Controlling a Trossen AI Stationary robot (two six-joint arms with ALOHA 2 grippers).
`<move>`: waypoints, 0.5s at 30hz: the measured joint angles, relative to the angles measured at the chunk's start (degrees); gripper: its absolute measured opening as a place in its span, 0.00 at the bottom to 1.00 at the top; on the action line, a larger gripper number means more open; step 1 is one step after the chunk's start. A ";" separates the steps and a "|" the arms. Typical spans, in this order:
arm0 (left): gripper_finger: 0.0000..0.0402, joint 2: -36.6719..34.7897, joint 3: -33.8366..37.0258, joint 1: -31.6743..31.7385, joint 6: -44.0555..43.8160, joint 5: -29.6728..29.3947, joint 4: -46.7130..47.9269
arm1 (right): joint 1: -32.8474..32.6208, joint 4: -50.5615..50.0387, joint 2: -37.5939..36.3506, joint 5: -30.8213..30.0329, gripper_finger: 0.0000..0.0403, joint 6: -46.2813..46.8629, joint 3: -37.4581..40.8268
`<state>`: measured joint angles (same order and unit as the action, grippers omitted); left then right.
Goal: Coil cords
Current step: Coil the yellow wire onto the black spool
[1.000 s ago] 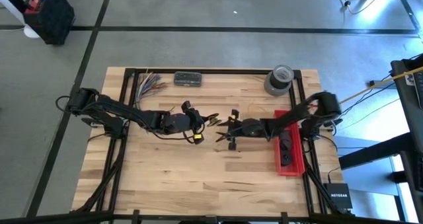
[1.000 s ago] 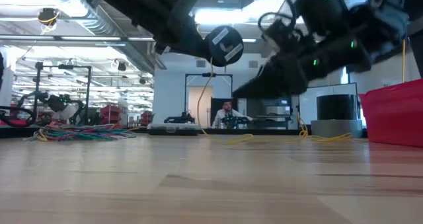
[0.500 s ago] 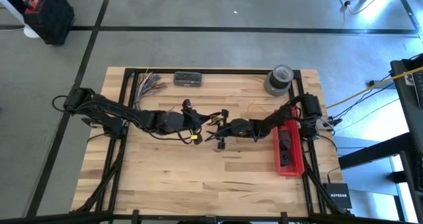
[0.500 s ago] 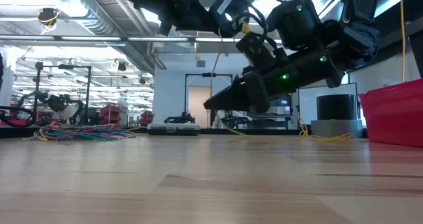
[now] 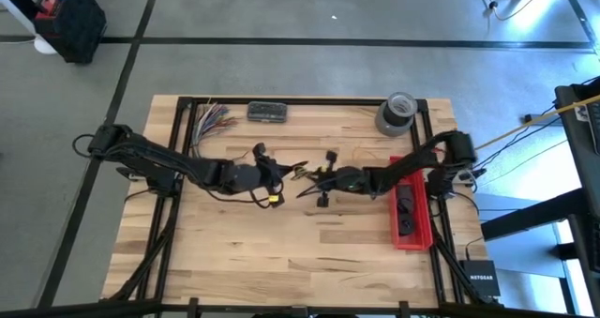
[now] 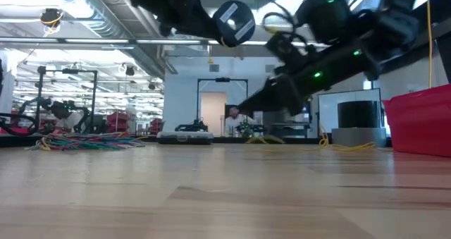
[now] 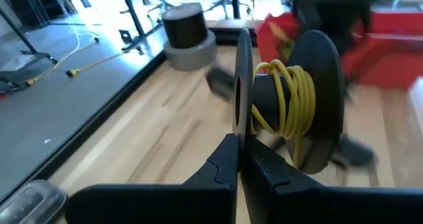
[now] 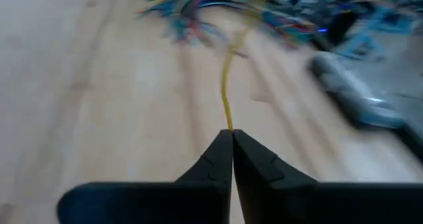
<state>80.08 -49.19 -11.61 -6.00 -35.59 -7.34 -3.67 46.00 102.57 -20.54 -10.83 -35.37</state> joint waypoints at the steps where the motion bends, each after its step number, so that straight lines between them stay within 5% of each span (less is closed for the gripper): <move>1: 0.00 -0.33 0.00 -0.33 -0.04 0.00 1.31 | 0.37 0.45 -1.71 -1.23 0.03 -0.15 1.62; 15: 0.00 1.82 0.00 0.68 1.95 -0.19 8.55 | 4.86 2.57 -18.26 -1.51 0.01 7.64 12.69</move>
<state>81.89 -49.19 -10.93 -4.05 -35.79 1.20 1.19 48.57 84.31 -22.05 -3.19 -22.68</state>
